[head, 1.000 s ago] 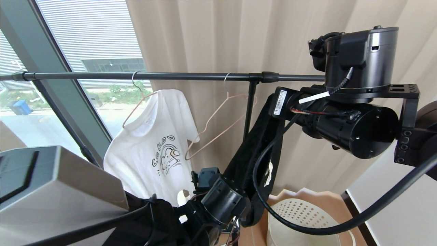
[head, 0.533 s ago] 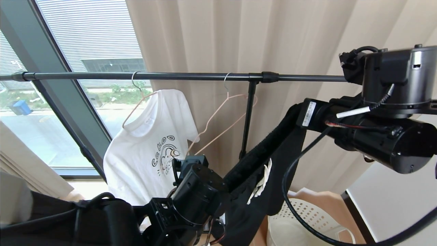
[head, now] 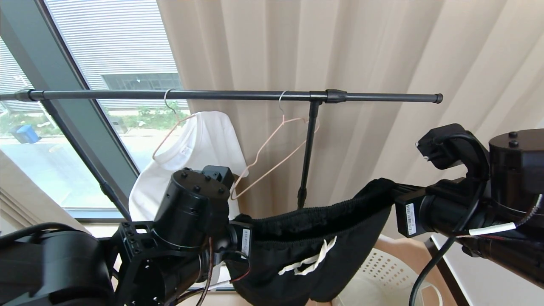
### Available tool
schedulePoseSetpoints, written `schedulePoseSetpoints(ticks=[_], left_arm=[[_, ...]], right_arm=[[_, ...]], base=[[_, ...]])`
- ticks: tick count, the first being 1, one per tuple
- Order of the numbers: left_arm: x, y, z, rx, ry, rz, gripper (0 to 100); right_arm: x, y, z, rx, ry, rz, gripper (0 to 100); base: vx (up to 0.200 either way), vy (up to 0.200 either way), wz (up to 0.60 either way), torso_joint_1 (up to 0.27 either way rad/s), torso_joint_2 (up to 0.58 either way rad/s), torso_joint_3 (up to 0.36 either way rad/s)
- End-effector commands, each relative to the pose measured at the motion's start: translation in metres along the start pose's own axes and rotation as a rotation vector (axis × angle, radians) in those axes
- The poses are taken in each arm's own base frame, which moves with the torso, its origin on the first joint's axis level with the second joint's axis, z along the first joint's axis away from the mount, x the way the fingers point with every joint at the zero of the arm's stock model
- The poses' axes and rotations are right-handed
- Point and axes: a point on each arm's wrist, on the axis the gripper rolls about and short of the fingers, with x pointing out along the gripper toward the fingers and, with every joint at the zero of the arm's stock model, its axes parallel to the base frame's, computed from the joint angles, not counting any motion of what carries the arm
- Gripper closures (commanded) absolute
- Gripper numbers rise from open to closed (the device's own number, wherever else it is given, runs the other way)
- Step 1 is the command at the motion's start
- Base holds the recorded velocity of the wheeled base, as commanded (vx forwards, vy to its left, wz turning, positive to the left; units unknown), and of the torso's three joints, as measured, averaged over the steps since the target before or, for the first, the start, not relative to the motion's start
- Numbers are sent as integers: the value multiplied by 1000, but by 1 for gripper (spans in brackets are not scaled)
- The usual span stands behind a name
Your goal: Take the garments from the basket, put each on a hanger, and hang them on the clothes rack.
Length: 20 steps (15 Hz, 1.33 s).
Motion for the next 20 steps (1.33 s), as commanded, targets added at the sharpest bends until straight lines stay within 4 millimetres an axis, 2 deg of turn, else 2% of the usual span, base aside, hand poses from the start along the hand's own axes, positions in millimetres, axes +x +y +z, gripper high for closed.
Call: schedulePoseSetpoints(ticks=[1,7,11,13,16,20], left_arm=[[-17,5,7,-5,-34,-53,100],[-25,18,-8,9,9,-63,100],[-35,31,-14,3,12,-52,100],[-33,37,-17,17,24,-28,100],[-30,43,-12,-1,11,-4,100],[-29,40,0,11,-15,-57,100]], right_arm=[[-6,-1,1,3,-13,10,100],[2,-16,1,25,0,-60,100],[9,-34,4,37,10,-140,100],[10,-41,4,18,12,-168,100],[11,-49,3,5,23,-201,100],[5,-54,-1,-39,50,-213,100]], base=[[0,0,0,0,0,0],[0,0,0,0,0,0],[0,0,0,0,0,0],[0,0,0,0,0,0],[0,0,0,0,0,0],[0,0,0,0,0,0]])
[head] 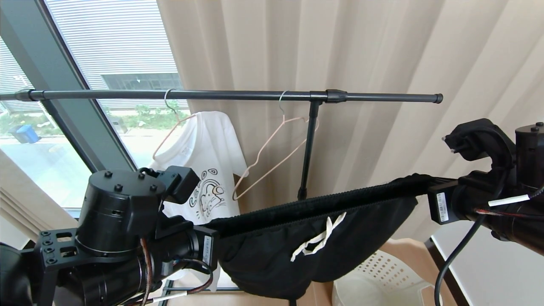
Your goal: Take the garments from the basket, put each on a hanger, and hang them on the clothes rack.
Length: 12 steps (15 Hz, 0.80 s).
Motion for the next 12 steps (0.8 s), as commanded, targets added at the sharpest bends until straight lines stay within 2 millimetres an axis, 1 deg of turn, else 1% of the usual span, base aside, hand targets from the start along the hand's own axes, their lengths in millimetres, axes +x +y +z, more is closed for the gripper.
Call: schedulePoseSetpoints(ticks=[1,3,6,8,9,12], left_arm=[[2,-2,7,-2,-16,-9,100],[8,-6,16,-4,-32,-15,100],[20,-12,26,43,-36,-50,100],[26,-17,38,46,-62,-73,100],[30,-20,45,42,-77,-76,100],[44,-24,59,35,-96,-96,100]], right_arm=[[-7,-4,-1,-4,0,0,100],[-26,-4,-9,-69,23,50,100],[-59,4,-23,-194,37,215,100],[-77,10,-31,-269,48,312,100],[-81,11,-33,-286,48,353,100],[-84,16,-34,-297,50,414,100]], base=[[0,0,0,0,0,0],[0,0,0,0,0,0],[0,0,0,0,0,0],[0,0,0,0,0,0],[0,0,0,0,0,0],[0,0,0,0,0,0]])
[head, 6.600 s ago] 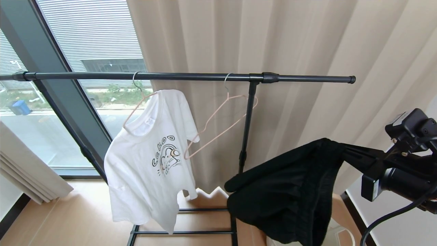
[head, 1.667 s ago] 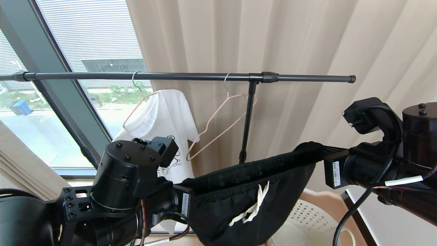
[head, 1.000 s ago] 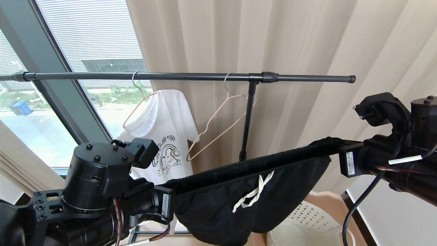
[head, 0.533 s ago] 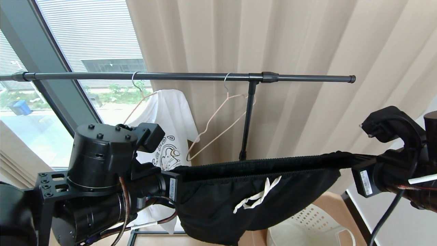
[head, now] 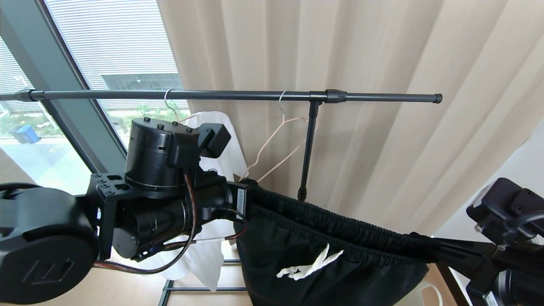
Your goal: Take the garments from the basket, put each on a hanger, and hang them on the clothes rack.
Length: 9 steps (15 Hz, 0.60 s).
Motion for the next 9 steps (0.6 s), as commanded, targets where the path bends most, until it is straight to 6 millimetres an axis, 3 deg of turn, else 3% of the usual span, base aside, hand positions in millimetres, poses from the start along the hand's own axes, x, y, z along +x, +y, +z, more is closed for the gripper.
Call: schedulePoseSetpoints(ticks=[1,6,9], left_arm=[[19,-3,5,-1,6,-16,100],[43,-11,28,-11,-49,-38,100],[47,-14,33,-13,-59,-80,100]], right_arm=[[-4,4,1,-11,-20,32,100],[-5,18,2,-19,-26,172,100],[-5,22,9,49,-32,238,100]], base=[[0,0,0,0,0,0],[0,0,0,0,0,0],[0,0,0,0,0,0]])
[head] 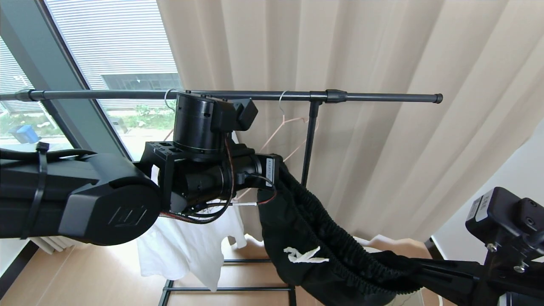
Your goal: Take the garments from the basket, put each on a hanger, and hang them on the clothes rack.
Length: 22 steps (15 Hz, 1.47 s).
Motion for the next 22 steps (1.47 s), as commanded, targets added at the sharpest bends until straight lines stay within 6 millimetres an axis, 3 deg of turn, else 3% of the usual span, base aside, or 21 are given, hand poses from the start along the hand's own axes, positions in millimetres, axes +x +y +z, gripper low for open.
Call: schedulePoseSetpoints(ticks=[1,5,9,13,16,19,22], left_arm=[[8,0,-2,-1,8,2,100],[1,1,-5,4,22,4,100],[-37,15,-20,71,63,30,100],[-78,20,-44,98,105,0,100],[-118,25,-80,170,174,-131,100],[-128,15,-106,198,256,-222,100],[-120,-5,-126,202,359,-302,100]], right_arm=[[0,2,4,11,-5,40,100],[2,-1,2,12,15,24,100],[13,-46,3,72,54,-207,100],[43,-63,8,128,76,-309,100],[59,-67,17,217,6,-385,100],[71,-68,29,231,-5,-389,100],[97,-61,63,235,-48,-353,100]], base=[[0,0,0,0,0,0],[0,0,0,0,0,0],[0,0,0,0,0,0],[0,0,0,0,0,0],[0,0,0,0,0,0],[0,0,0,0,0,0],[0,0,0,0,0,0]])
